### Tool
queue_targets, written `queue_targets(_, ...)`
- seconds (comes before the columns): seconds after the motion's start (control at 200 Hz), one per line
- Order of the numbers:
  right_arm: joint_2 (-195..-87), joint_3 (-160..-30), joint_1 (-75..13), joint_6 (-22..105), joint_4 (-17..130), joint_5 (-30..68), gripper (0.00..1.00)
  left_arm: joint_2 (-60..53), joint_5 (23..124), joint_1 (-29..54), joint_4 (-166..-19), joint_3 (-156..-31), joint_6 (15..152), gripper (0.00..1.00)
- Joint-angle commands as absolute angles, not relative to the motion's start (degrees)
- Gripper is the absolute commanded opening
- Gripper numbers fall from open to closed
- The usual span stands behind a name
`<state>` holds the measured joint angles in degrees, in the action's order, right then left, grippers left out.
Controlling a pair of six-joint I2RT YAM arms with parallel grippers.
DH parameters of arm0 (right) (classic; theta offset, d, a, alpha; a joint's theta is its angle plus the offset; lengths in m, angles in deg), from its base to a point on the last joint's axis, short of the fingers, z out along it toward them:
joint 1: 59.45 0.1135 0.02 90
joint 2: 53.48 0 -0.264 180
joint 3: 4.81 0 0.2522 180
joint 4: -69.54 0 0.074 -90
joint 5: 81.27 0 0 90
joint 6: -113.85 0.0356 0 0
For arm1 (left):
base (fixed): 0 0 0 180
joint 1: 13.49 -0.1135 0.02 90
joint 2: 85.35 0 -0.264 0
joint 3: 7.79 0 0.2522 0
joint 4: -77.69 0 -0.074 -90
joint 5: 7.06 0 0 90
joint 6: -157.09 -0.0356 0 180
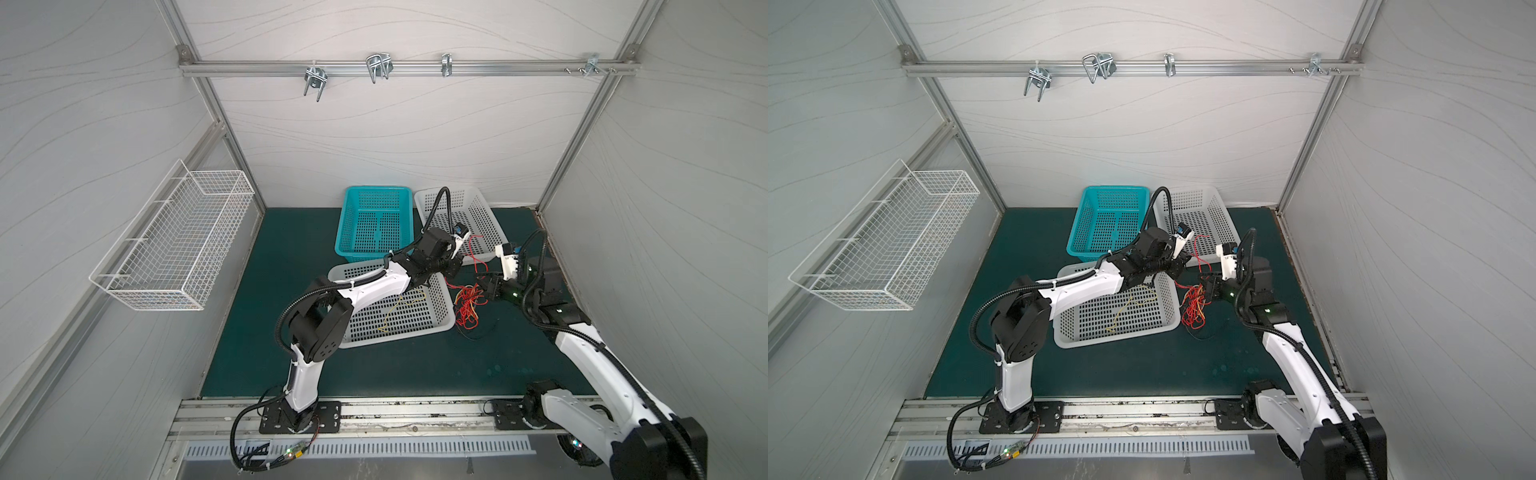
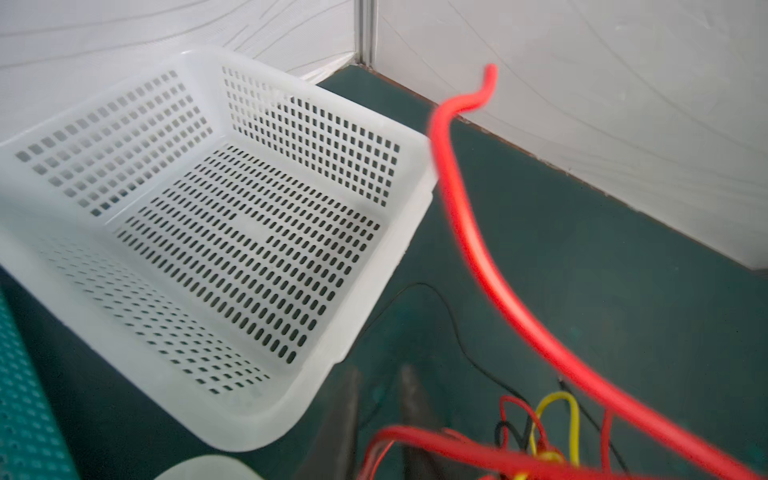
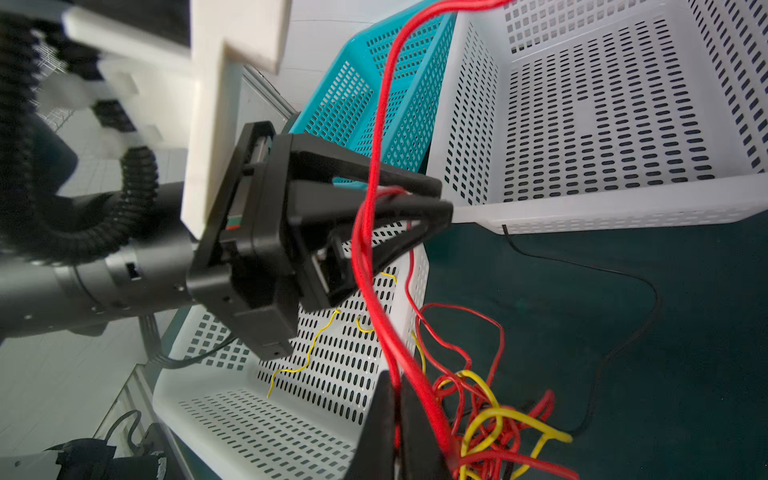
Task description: Untangle the cables
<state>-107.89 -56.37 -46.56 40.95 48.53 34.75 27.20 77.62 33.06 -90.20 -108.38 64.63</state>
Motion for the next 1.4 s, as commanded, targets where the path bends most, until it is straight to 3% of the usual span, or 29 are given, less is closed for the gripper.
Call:
queue_targets(0.0, -106.44, -56.54, -46.35, 41.21, 50.01, 34.69, 0.00, 28.24, 76.41, 33.10, -92.88, -111.39, 64.87, 0.00)
queue_targets(0.365, -110.87, -56.79, -46.77, 43.89, 44.81, 17.39, 0.00, 26.73, 80.26, 33.27, -86.83, -114.05, 69.39, 0.00)
queue_targets(0.5, -112.47, -56.82, -47.61, 44.85, 43.31, 13.27, 0.00, 25.84, 84.72, 33.29, -82.32, -117.07, 71.17, 0.00)
queue_targets(0.69, -113.16, -55.58, -48.53, 46.14, 42.16, 8.15, 0.00, 21.68, 83.60, 33.42, -82.26, -117.53, 73.39, 0.00)
queue_targets(0.785, -113.16, -54.75, -49.16, 46.70, 41.83, 6.57, 0.08, 19.67, 83.96, 33.34, -81.93, -117.54, 74.24, 0.00)
queue_targets(0.855, -113.33, -54.39, -49.96, 46.76, 41.46, 7.09, 0.22, 18.51, 84.32, 33.39, -81.46, -117.53, 74.32, 0.00)
queue_targets(1.015, -112.90, -54.37, -50.65, 42.61, 43.96, 19.44, 0.47, 18.07, 85.85, 33.69, -80.04, -117.49, 73.37, 0.00)
queue_targets(1.121, -112.34, -55.09, -50.64, 41.70, 44.27, 24.22, 0.53, 18.65, 86.89, 34.72, -79.36, -117.44, 72.01, 0.00)
queue_targets(1.396, -108.20, -56.09, -50.62, 42.58, 43.75, 22.25, 0.59, 18.96, 87.33, 36.70, -78.23, -118.17, 69.16, 0.00)
